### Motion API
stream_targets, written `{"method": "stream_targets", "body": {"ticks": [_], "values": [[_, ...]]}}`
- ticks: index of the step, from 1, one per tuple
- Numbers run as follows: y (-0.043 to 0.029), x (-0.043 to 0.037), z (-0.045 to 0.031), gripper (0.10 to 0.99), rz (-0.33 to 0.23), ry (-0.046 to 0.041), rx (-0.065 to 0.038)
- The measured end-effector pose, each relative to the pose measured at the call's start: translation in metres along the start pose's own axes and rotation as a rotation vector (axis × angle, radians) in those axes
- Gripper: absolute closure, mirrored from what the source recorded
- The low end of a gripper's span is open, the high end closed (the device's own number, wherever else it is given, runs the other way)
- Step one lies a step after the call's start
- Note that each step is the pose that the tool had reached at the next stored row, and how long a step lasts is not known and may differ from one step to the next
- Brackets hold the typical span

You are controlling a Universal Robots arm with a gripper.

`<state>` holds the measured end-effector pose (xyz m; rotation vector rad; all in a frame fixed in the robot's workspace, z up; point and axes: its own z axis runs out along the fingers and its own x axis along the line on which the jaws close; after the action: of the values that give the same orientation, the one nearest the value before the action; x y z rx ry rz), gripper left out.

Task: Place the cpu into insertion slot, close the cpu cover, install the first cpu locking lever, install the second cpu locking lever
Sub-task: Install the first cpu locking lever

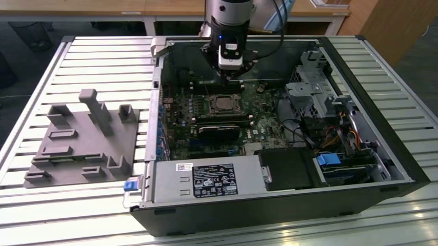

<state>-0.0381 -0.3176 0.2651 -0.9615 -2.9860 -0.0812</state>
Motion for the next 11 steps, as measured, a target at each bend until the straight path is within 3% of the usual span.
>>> {"method": "stream_targets", "body": {"ticks": [11], "values": [[0.0,0.0,0.0003,0.98,-0.2,0.0096,0.004]]}}
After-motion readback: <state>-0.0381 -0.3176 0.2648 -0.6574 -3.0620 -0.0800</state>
